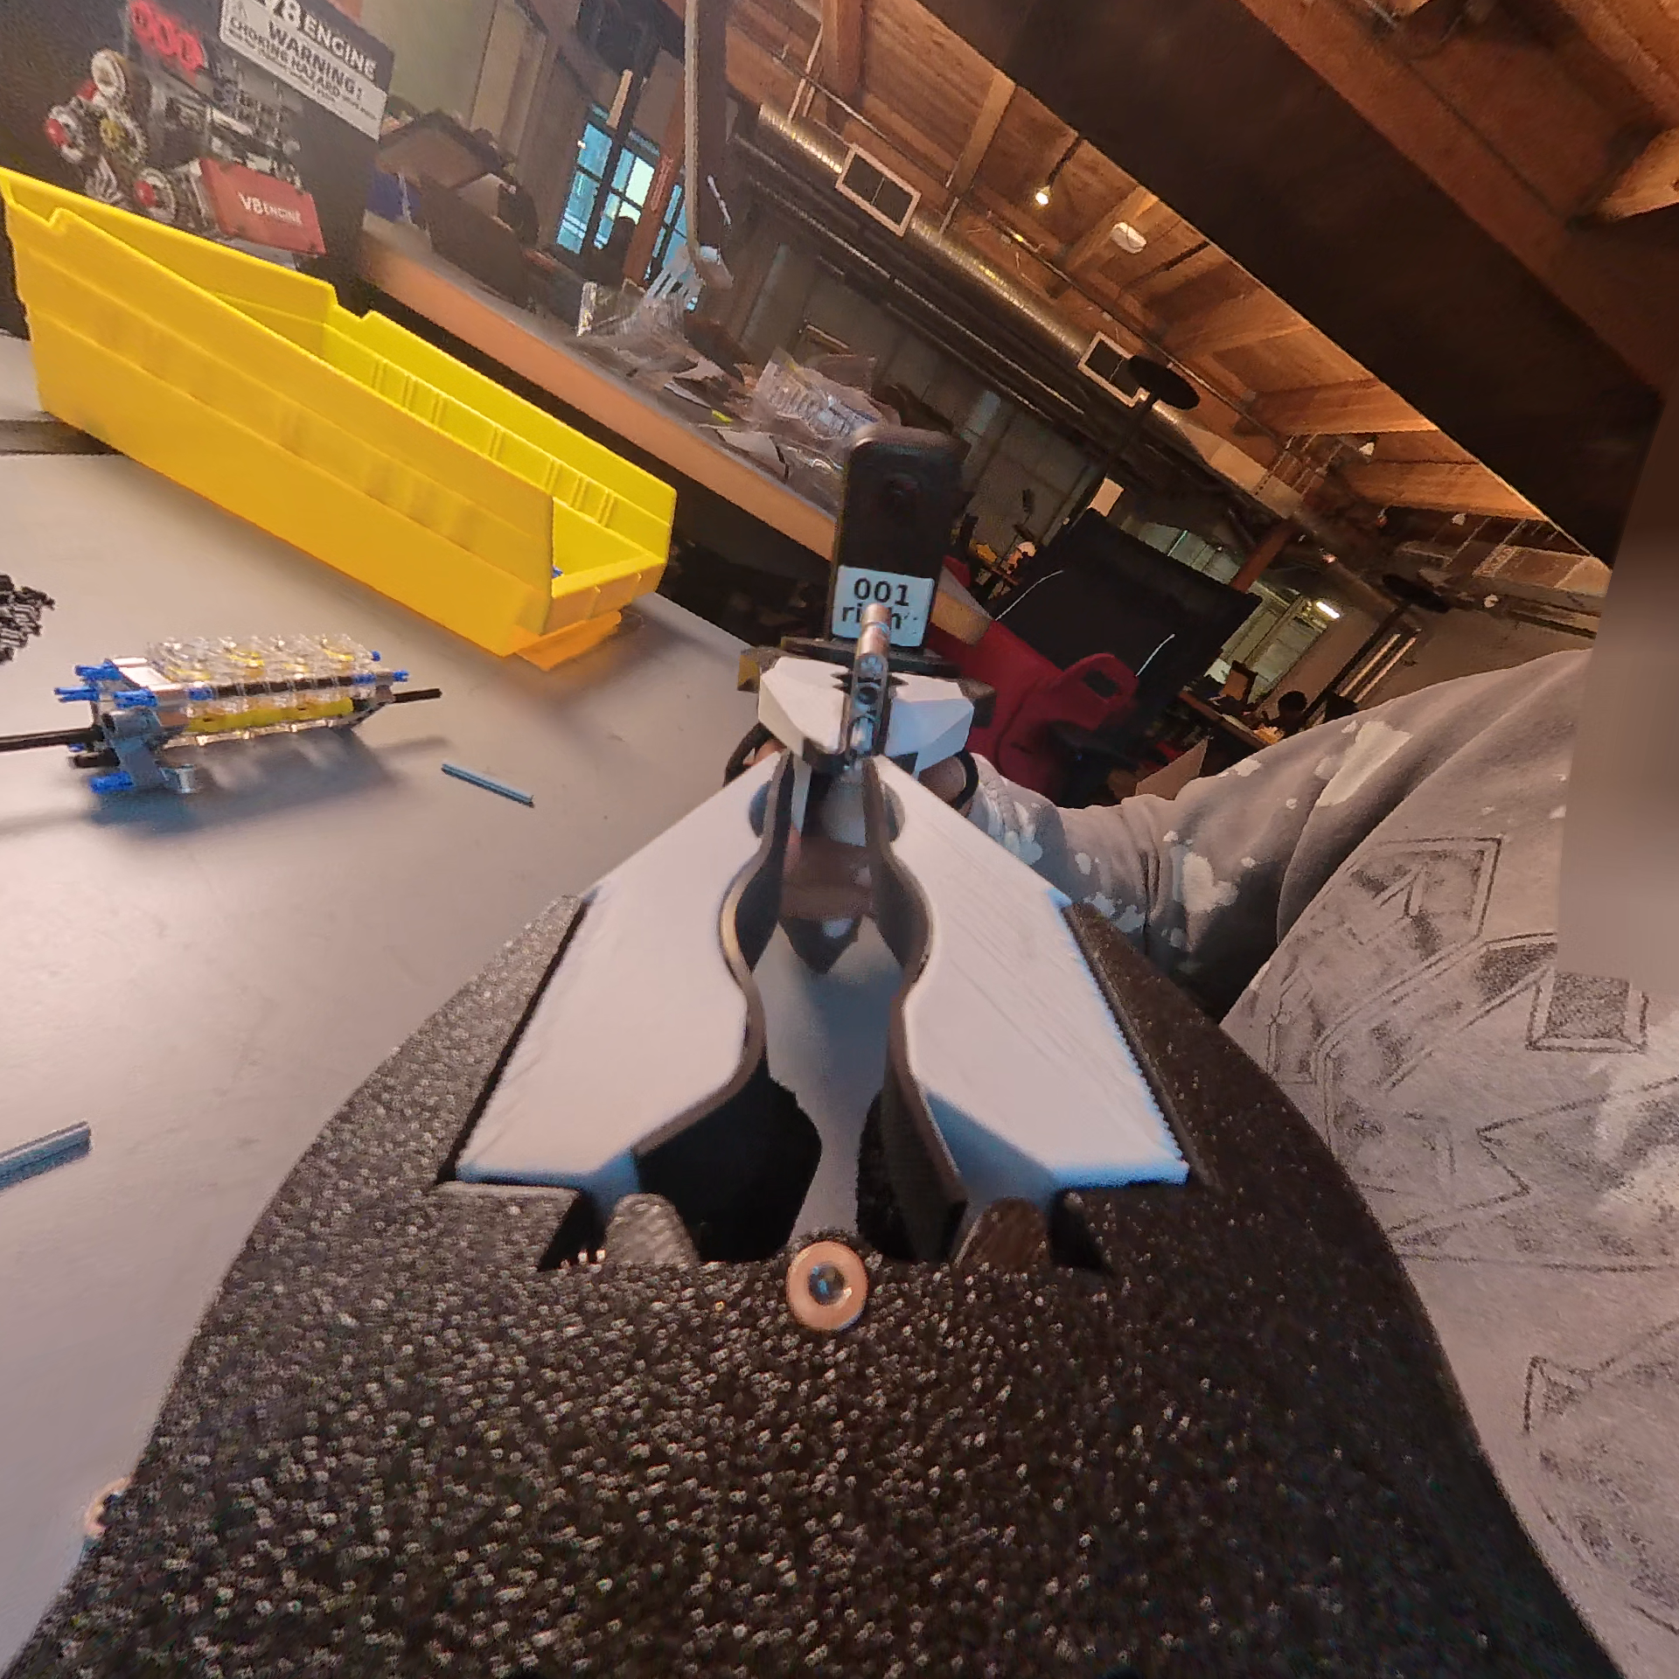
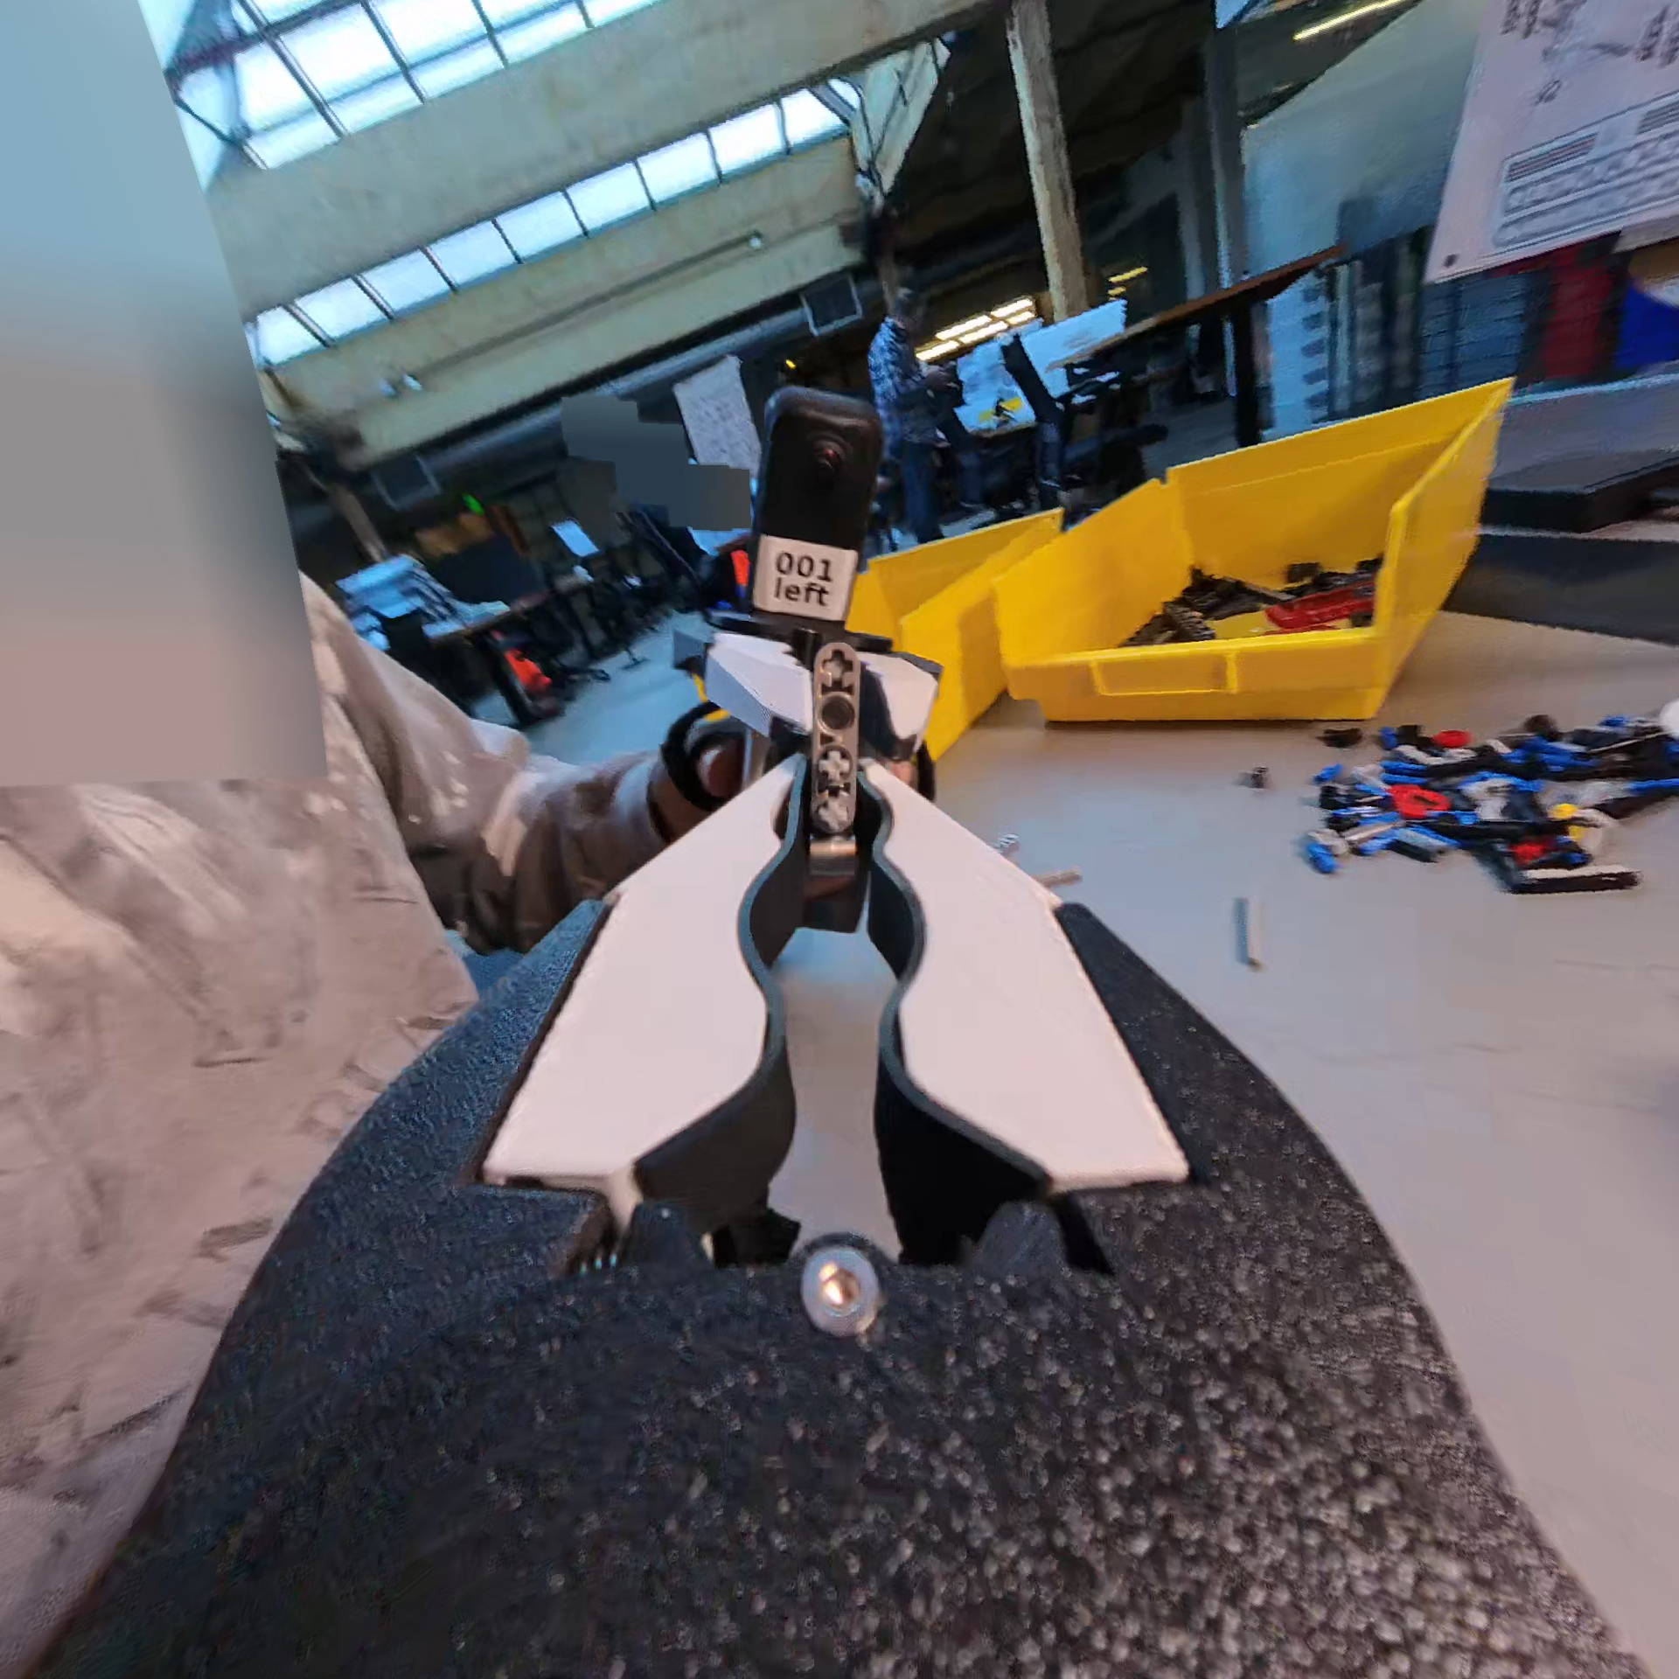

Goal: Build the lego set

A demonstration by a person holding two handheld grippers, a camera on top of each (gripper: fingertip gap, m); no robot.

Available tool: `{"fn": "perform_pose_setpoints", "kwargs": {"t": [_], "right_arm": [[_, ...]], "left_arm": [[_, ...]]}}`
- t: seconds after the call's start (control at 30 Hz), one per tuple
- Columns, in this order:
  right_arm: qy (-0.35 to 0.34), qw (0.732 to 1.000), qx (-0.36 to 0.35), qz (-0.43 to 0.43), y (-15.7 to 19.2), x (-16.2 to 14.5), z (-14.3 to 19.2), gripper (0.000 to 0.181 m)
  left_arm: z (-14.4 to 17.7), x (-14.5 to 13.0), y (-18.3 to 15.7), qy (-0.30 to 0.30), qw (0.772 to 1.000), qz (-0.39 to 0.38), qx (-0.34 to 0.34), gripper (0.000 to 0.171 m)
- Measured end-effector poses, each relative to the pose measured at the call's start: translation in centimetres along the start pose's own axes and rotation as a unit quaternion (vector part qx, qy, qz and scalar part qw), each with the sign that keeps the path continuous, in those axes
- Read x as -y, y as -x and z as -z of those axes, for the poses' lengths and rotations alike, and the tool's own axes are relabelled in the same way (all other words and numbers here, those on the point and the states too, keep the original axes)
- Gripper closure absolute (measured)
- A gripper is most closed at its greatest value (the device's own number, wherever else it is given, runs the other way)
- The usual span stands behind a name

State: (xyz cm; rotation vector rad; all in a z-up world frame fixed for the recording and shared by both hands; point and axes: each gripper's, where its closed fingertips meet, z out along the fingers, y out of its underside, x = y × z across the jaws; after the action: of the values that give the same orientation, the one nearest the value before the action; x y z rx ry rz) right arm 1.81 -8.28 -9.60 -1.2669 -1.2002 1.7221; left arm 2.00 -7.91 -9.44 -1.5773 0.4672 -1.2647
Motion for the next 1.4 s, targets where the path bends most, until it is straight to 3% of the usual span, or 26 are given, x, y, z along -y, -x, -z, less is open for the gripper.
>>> {"fn": "perform_pose_setpoints", "kwargs": {"t": [0.17,0.3,0.47,0.6,0.7,0.8,0.93,1.0,1.03,1.23,1.4], "right_arm": [[-0.032,0.986,0.093,-0.133,1.1,0.6,0.2,0.177],[0.029,0.984,0.091,-0.153,1.0,-1.6,-0.6,0.177],[0.142,0.983,0.038,-0.113,0.2,-5.1,-0.9,0.177],[0.161,0.985,-0.051,-0.038,-2.2,-5.2,-0.3,0.168],[0.160,0.972,-0.146,0.090,-4.2,-4.1,0.2,0.157],[0.189,0.926,-0.217,0.243,-4.9,-3.8,0.1,0.138],[0.214,0.871,-0.268,0.351,-5.2,-3.9,-0.5,0.133],[0.223,0.853,-0.285,0.375,-5.5,-3.8,-0.5,0.142],[0.227,0.850,-0.282,0.382,-5.5,-3.9,-0.6,0.156],[0.235,0.873,-0.246,0.350,-5.3,-4.4,-0.3,0.157],[0.239,0.868,-0.240,0.362,-5.5,-4.4,0.1,0.157]], "left_arm": [[-0.1,0.6,-1.1,-0.017,0.999,-0.009,-0.026,0.157],[-0.1,0.1,-1.0,-0.004,0.999,0.013,-0.028,0.156],[-0.6,-3.3,0.6,0.092,0.995,0.042,0.000,0.165],[-0.3,-3.3,2.4,0.076,0.994,0.066,0.041,0.165],[0.1,-3.2,4.1,0.041,0.989,0.131,0.061,0.165],[-0.1,-3.0,4.8,-0.004,0.976,0.213,0.049,0.166],[-0.7,-3.1,4.8,-0.023,0.967,0.253,0.036,0.165],[-0.9,-3.3,4.7,-0.025,0.963,0.265,0.033,0.166],[-1.0,-3.4,4.8,-0.023,0.963,0.266,0.034,0.166],[-0.7,-3.7,4.7,-0.007,0.958,0.285,0.014,0.165],[-0.7,-3.8,4.8,0.001,0.966,0.255,0.032,0.165]]}}
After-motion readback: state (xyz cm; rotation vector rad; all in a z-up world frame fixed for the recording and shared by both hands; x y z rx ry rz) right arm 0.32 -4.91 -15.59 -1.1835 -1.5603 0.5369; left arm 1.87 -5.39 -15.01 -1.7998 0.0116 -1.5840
